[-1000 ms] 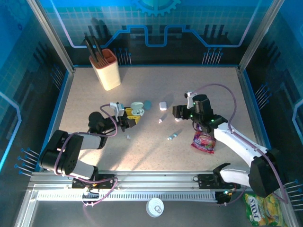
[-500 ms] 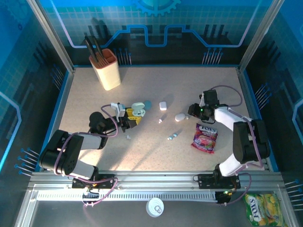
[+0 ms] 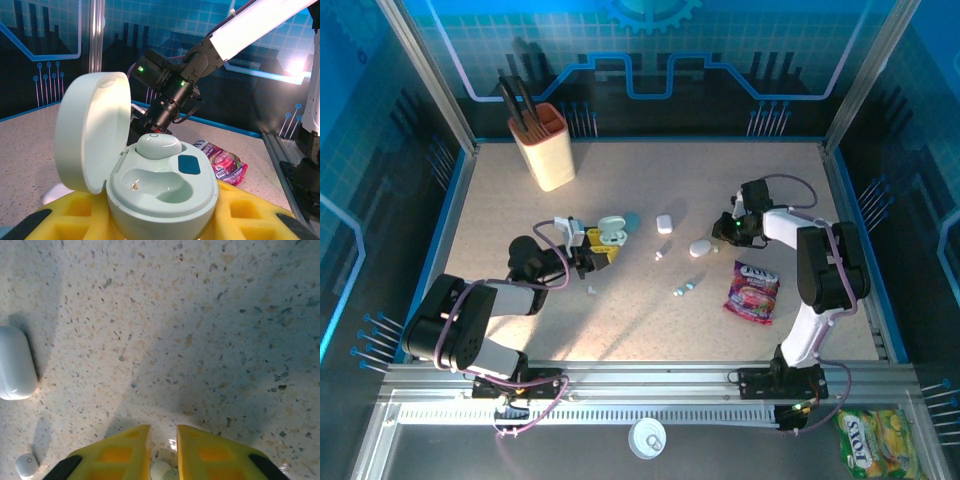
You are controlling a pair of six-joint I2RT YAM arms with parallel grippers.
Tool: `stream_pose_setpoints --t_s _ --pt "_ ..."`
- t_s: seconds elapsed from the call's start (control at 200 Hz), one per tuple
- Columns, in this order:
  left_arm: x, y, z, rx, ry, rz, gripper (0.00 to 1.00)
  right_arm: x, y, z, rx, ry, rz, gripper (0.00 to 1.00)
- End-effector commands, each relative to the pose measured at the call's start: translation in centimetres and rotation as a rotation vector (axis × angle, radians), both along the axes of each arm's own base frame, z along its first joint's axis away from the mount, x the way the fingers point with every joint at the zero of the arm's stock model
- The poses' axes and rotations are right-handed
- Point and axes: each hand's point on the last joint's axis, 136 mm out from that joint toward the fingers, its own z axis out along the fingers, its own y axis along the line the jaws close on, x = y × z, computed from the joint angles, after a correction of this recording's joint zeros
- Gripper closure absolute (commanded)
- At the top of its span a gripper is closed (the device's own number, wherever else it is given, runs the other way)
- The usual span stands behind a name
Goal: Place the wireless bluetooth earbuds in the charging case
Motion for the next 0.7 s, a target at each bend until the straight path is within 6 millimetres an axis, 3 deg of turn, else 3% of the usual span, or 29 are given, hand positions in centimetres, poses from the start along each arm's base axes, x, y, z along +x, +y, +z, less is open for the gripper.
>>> stream_pose_setpoints --t_s 0.0,0.385,0.695 --pt "-0.3 -0.5 0.9 -0.001 -0.051 -0.034 0.76 -1.2 -0.3 -0.6 -0.006 0.054 0.028 0.82" --pt "-0.6 -0.3 0.9 0.003 -0.065 -0.025 0.76 -4.6 0.3 -0.5 -0.023 0.108 0.069 0.83" --pt "-0.6 -0.3 1.0 0.003 -0.073 -0.027 0.76 -7.6 2.9 -0.3 -0.017 0.13 0.129 0.82"
